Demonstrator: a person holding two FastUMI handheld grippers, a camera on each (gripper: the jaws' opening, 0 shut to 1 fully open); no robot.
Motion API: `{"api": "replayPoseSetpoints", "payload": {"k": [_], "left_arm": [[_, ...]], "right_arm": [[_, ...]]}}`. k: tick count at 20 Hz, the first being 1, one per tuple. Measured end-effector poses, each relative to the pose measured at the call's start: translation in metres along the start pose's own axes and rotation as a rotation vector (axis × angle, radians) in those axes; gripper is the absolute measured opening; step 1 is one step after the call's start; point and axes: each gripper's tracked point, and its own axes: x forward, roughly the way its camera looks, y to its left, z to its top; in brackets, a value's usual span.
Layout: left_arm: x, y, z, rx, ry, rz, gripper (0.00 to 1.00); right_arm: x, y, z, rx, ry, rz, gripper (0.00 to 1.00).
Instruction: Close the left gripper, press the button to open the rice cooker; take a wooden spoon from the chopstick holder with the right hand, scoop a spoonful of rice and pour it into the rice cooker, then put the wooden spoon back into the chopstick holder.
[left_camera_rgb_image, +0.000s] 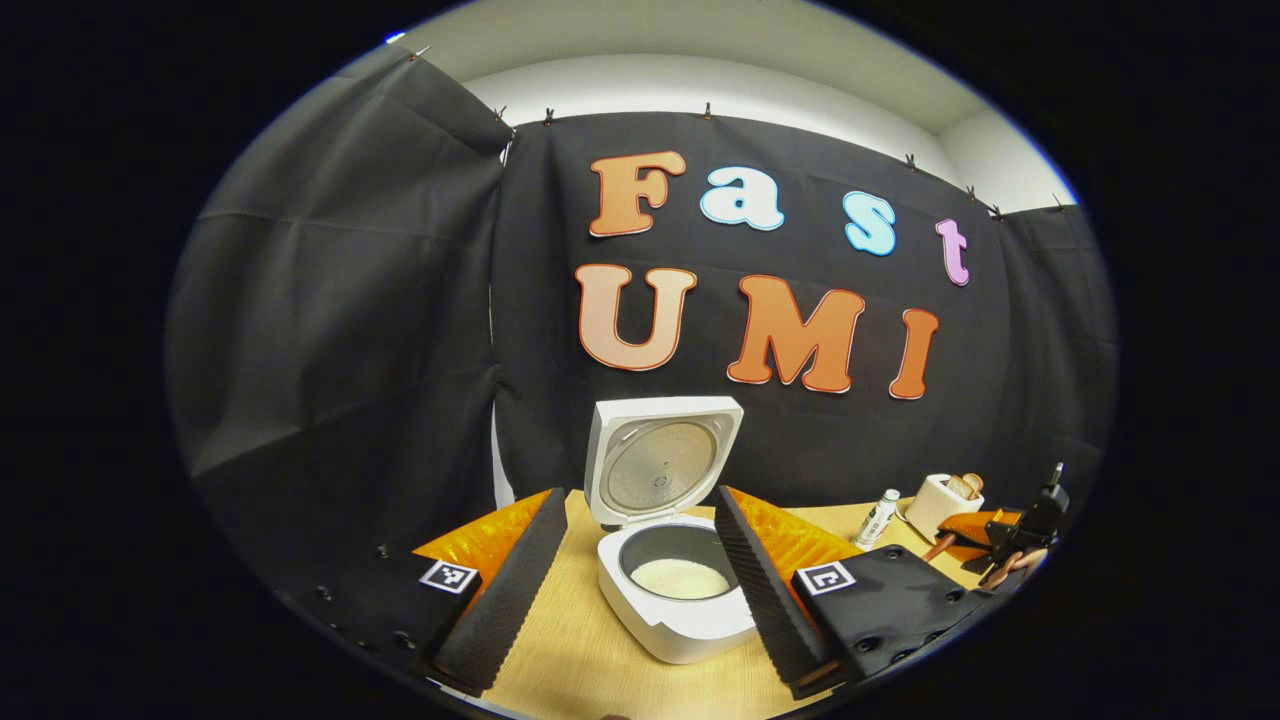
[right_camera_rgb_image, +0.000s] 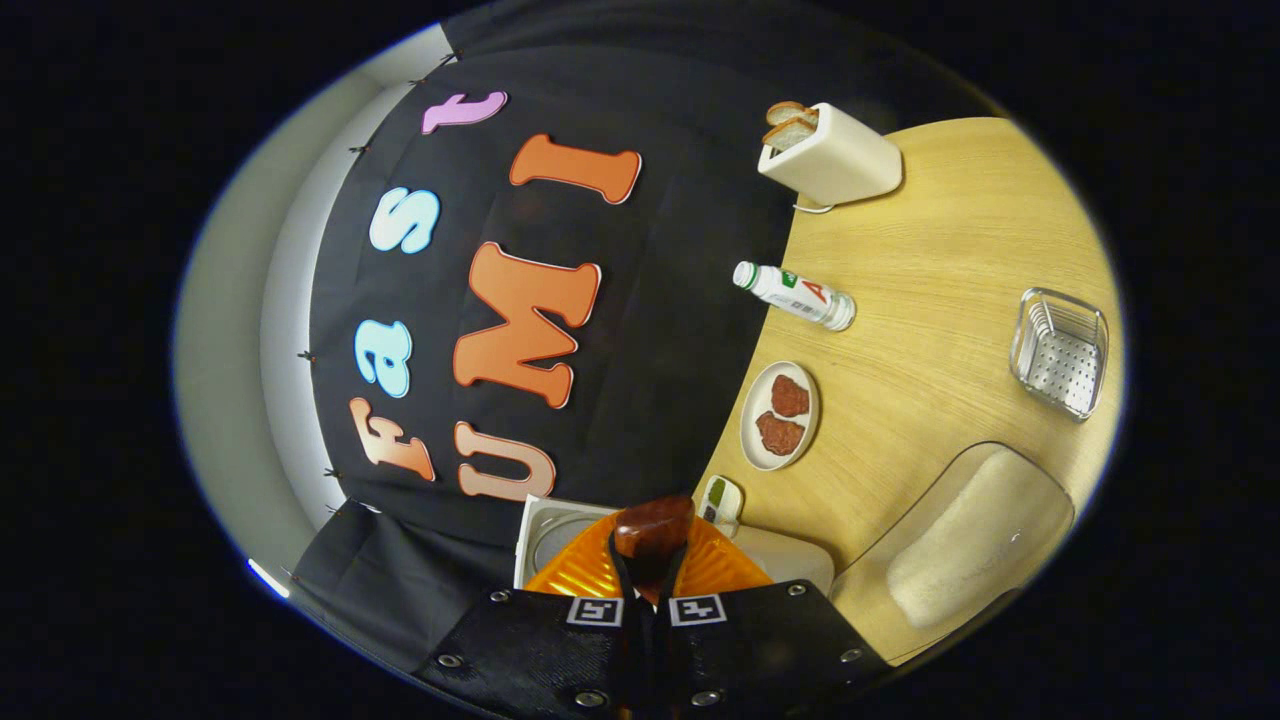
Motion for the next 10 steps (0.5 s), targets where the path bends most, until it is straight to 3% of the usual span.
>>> {"api": "replayPoseSetpoints", "payload": {"k": [10], "left_arm": [[0.018,0.008,-0.009,-0.010,0.024,-0.006,1.00]], "right_arm": [[0.073,0.067,-0.035,0.036,0.076,0.063,0.03]]}}
